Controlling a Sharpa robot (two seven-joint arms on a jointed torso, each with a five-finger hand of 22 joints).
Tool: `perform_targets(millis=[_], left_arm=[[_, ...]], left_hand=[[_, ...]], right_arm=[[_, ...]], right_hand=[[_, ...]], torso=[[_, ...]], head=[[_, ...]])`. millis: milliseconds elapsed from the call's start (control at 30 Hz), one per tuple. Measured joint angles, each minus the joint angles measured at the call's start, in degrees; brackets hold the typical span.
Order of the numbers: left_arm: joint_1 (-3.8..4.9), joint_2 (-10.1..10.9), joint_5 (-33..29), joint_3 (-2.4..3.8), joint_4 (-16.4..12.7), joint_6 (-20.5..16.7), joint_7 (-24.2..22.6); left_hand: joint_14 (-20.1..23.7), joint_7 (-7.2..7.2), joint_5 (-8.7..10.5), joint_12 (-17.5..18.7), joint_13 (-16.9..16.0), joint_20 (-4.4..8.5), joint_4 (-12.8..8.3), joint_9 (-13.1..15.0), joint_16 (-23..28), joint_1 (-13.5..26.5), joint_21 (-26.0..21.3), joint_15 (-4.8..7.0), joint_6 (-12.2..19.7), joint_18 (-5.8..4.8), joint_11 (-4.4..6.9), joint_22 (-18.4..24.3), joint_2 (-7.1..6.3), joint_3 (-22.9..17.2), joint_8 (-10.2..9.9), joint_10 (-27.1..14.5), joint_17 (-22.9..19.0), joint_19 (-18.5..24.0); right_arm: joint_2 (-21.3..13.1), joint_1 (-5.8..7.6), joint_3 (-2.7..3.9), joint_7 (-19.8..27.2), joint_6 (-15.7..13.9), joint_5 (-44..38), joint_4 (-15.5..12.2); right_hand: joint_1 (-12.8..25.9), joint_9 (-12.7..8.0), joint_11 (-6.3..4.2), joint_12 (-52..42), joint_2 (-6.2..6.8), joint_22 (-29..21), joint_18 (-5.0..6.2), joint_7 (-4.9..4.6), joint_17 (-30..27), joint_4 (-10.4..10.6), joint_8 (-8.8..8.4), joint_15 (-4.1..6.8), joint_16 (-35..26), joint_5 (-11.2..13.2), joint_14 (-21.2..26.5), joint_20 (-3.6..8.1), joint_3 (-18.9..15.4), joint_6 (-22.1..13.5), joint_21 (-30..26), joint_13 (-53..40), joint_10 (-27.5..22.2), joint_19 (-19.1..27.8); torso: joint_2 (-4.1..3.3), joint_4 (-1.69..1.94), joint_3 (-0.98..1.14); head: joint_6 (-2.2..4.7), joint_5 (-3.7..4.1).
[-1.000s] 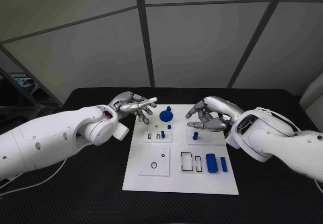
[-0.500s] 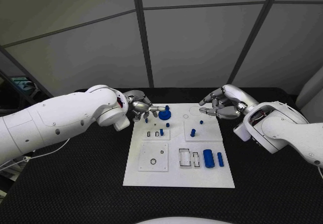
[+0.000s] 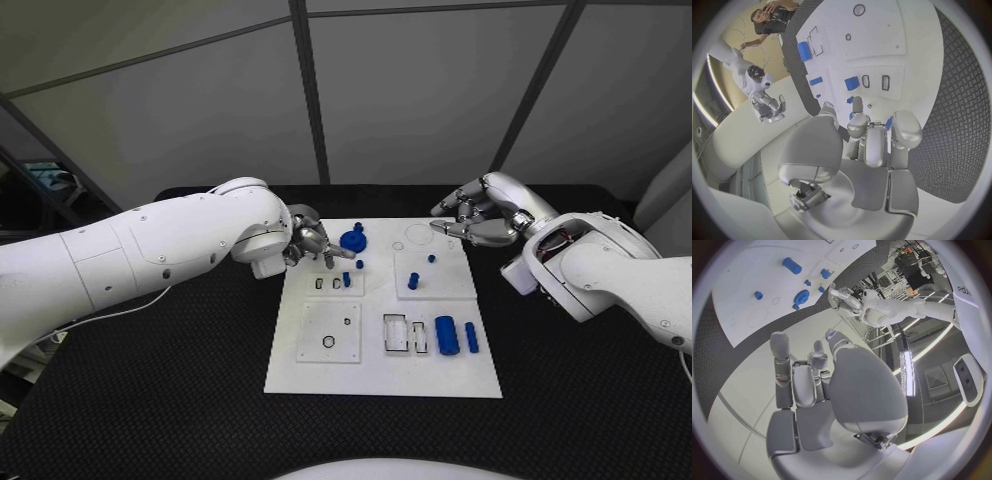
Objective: Assemble the parts on the task board
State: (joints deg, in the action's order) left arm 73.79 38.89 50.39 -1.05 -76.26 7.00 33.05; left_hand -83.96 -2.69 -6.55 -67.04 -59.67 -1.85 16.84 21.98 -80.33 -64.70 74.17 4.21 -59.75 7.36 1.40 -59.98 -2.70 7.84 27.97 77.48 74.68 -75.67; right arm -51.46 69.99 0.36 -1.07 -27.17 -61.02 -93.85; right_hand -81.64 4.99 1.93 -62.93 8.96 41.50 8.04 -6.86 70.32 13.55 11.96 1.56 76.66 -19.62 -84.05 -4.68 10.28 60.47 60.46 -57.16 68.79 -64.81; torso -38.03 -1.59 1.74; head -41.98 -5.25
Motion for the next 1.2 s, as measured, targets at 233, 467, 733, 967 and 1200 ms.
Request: perform_targets(millis=[233, 467, 733, 967, 1200], left_arm=[[0.24, -1.38, 0.68, -0.7, 0.98, 2.0, 1.81], [0.31, -2.31, 0.93, -0.83, 1.28, 3.42, 2.93], [0.34, -3.19, 0.97, -0.85, 1.94, 4.64, 3.73], [0.34, -3.79, 0.98, -0.88, 2.49, 5.16, 3.92], [0.34, -4.24, 0.99, -0.93, 3.07, 5.56, 3.93]], left_hand=[[0.0, 0.03, 0.0, -2.58, -2.8, 0.16, -0.22, 3.65, 0.0, -0.25, 4.47, 0.0, 1.96, 0.01, -0.06, -7.87, 0.25, 0.41, 2.12, 0.26, 0.09, -3.88], [-0.2, -0.08, 0.0, -0.98, -0.63, 0.41, -0.17, 5.61, 0.0, -0.76, 6.43, 0.2, 3.76, 0.01, -0.19, -11.66, 0.76, 0.79, 2.84, -1.33, 0.13, -6.53], [-0.2, -0.28, 0.0, -0.8, -0.13, 0.4, -0.17, 6.05, 0.0, -0.76, 6.5, 0.2, 3.97, 0.0, -0.28, -12.17, 0.76, 0.79, 2.84, -1.62, 0.12, -6.94], [-0.2, -0.27, -0.12, -0.8, -0.13, 0.4, -0.17, 6.74, 0.0, -1.76, 6.5, 0.2, 4.37, -0.01, -0.29, -12.36, 1.76, 0.79, 3.16, -1.62, 0.12, -7.19], [-0.2, -0.07, -0.53, -0.8, -0.22, 0.4, -0.34, 7.37, 0.0, -2.56, 6.5, 0.2, 4.58, -0.02, -0.29, -12.44, 2.56, 0.61, 3.39, -1.63, 0.11, -7.35]], right_arm=[[0.24, 0.0, 0.0, -0.24, -0.5, 0.05, 0.32], [0.4, -0.01, 0.0, -0.54, -0.65, 0.07, 0.55], [0.65, -0.01, 0.0, -0.92, -0.66, 0.08, 0.73], [0.88, -0.01, 0.0, -1.18, -0.63, 0.09, 0.92], [1.03, -0.01, 0.0, -1.38, -0.6, 0.09, 1.04]], right_hand=[[0.23, 0.0, 0.0, 0.0, 0.23, -1.04, -0.01, 0.03, -1.0, 0.14, 0.0, 0.0, -0.81, -0.31, 0.0, 0.3, -0.15, -0.09, -0.85, 0.4, 0.0, 0.3], [0.23, -0.01, 0.01, 0.0, 0.23, -1.27, -0.01, -0.02, -1.25, 0.27, 0.0, 0.0, -1.1, -0.31, 0.0, 0.3, -0.02, -0.41, -0.91, 0.48, 0.0, 0.3], [0.23, -0.01, 0.01, 0.0, 0.23, -1.3, -0.01, -0.02, -1.33, 0.31, 0.0, 0.0, -1.14, -0.31, 0.0, 0.3, 0.02, -0.41, -1.09, 0.54, 0.0, 0.3], [0.23, -0.01, 0.01, 0.0, 0.23, -1.37, 0.09, -0.02, -1.38, 0.31, 0.0, -0.01, -1.14, -0.58, 0.0, 0.3, 0.02, -0.41, -1.1, 0.57, 0.0, 0.3], [0.23, 0.04, 0.01, 0.0, 0.23, -1.67, 0.9, -0.22, -1.55, 0.31, 0.0, -0.01, -1.46, -0.66, 0.0, 0.29, 0.02, -0.61, -1.46, 0.68, -0.01, 0.3]], torso=[[-0.14, 0.0, -0.02], [-0.19, -0.04, -0.01], [-0.23, -0.05, -0.03], [-0.29, -0.03, -0.04], [-0.34, -0.02, -0.06]], head=[[-0.32, -0.06], [-0.55, 0.07], [-0.74, 0.18], [-0.86, 0.18], [-0.99, 0.19]])
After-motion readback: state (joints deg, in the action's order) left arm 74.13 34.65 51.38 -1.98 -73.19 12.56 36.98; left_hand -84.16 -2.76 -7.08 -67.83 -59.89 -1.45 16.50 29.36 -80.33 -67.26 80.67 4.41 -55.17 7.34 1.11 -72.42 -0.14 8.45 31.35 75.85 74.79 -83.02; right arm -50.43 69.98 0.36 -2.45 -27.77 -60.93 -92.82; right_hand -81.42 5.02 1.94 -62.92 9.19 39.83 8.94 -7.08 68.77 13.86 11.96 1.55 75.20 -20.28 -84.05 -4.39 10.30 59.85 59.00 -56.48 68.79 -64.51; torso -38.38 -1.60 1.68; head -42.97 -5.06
